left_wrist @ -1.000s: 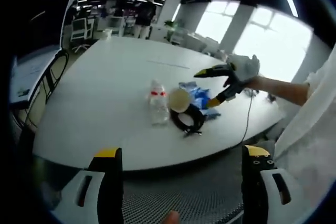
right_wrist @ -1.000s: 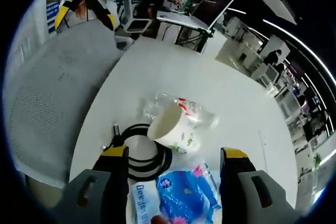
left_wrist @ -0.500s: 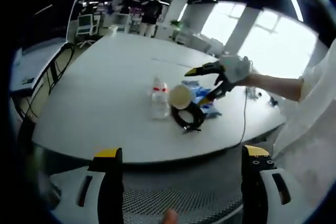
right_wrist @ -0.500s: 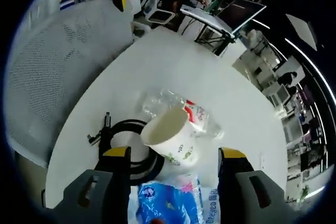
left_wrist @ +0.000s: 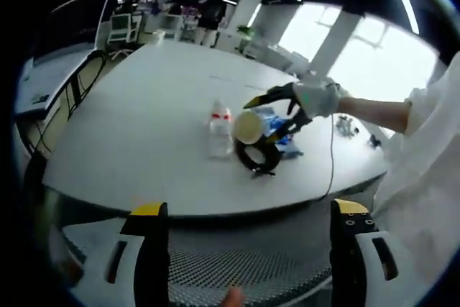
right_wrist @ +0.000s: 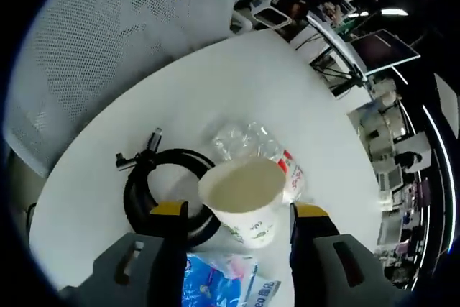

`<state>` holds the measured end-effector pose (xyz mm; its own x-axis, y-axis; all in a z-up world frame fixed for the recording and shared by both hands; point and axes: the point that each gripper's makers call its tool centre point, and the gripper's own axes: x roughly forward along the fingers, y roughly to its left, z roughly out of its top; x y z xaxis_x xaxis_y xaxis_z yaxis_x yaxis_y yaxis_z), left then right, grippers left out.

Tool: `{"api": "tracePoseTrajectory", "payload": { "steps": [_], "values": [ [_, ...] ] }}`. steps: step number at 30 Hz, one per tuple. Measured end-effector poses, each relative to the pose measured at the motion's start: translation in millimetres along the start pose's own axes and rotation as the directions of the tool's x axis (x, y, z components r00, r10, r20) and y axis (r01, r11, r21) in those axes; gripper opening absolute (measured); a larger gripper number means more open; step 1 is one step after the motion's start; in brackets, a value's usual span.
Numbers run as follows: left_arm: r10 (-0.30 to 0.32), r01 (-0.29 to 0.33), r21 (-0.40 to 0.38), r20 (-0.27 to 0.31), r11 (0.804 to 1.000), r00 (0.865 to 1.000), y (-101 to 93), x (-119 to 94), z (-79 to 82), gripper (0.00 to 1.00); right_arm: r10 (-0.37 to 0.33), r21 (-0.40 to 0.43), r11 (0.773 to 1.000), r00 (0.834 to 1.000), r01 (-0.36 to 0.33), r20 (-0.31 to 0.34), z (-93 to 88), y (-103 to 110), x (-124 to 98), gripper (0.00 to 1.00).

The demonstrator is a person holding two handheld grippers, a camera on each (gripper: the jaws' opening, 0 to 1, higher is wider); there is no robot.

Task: Arrange the tabletop items into an orderly group along one side of the table until the central work area is clear of visible clutter.

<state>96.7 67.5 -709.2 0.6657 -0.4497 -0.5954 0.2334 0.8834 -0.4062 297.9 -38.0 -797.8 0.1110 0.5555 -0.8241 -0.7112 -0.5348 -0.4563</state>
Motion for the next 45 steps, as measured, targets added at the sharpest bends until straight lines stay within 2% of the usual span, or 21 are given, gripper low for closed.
{"api": "tracePoseTrajectory", "payload": {
  "steps": [5, 12, 14, 18, 22, 29, 32, 35, 36, 38, 41, 42, 43, 45],
  "values": [
    [0.004, -0.004, -0.011, 0.009, 1.000, 1.000, -0.7, 0.8, 1.5, 0.90, -0.005, -0.020, 1.000, 1.000, 0.005, 0.001, -2.1, -5.3, 4.8, 0.49],
    [0.000, 0.000, -0.020, -0.007, 1.000, 1.000, -5.6, 4.7, -3.3, 0.90, 0.011, -0.055, 0.998, 1.000, -0.010, 0.026, -0.9, -8.4, 14.1, 0.42],
    [-0.002, 0.002, -0.020, -0.012, 1.000, 1.000, -6.0, 4.9, -4.0, 0.90, 0.007, -0.040, 0.999, 0.999, -0.005, 0.048, 0.0, -10.6, 15.0, 0.41],
    [0.002, -0.002, -0.022, -0.017, 1.000, 1.000, -4.3, 4.1, -3.7, 0.90, -0.013, -0.036, 0.999, 0.999, 0.015, 0.047, -3.8, -14.1, 13.8, 0.39],
    [0.006, -0.006, -0.027, -0.011, 1.000, 1.000, -2.9, 3.9, -1.6, 0.90, -0.063, 0.015, 0.998, 0.996, 0.062, 0.064, -6.2, -22.3, 8.8, 0.39],
    [-0.001, 0.001, -0.026, -0.011, 1.000, 1.000, -3.2, 7.6, 0.4, 0.90, -0.109, 0.096, 0.990, 0.992, 0.103, 0.061, -15.5, -26.8, 2.5, 0.39],
    [-0.002, 0.002, -0.032, -0.009, 0.999, 1.000, -2.5, 9.0, 0.7, 0.90, -0.135, 0.123, 0.985, 0.987, 0.125, 0.083, -13.9, -27.6, -2.7, 0.39],
    [-0.005, 0.005, -0.034, -0.012, 0.999, 1.000, -2.7, 10.3, -0.2, 0.90, -0.174, 0.203, 0.967, 0.980, 0.151, 0.098, -16.6, -31.5, -5.3, 0.38],
    [-0.008, 0.007, -0.033, -0.015, 0.999, 1.000, -2.9, 10.7, -0.9, 0.90, -0.203, 0.305, 0.939, 0.972, 0.157, 0.123, -16.6, -35.5, -7.1, 0.38],
    [-0.008, 0.007, -0.034, -0.018, 0.999, 1.000, -2.5, 11.1, -1.6, 0.90, -0.258, 0.416, 0.892, 0.955, 0.177, 0.148, -20.0, -45.5, -12.4, 0.38],
    [-0.009, 0.008, -0.041, -0.016, 0.999, 1.000, -2.1, 11.1, -1.6, 0.90, -0.302, 0.495, 0.845, 0.944, 0.200, 0.134, -28.8, -54.0, -17.3, 0.38],
    [-0.008, 0.008, -0.041, -0.016, 0.999, 1.000, -1.9, 11.1, -1.8, 0.90, -0.332, 0.533, 0.819, 0.934, 0.215, 0.134, -32.2, -59.7, -20.6, 0.38],
    [-0.008, 0.008, -0.042, -0.018, 0.999, 1.000, -1.6, 11.3, -2.3, 0.90, -0.339, 0.544, 0.811, 0.931, 0.217, 0.134, -33.1, -60.9, -21.4, 0.38],
    [-0.008, 0.007, -0.043, -0.024, 0.999, 1.000, -0.7, 11.9, -3.7, 0.90, -0.361, 0.588, 0.779, 0.923, 0.220, 0.133, -37.9, -65.5, -23.5, 0.38]
  ]
}}
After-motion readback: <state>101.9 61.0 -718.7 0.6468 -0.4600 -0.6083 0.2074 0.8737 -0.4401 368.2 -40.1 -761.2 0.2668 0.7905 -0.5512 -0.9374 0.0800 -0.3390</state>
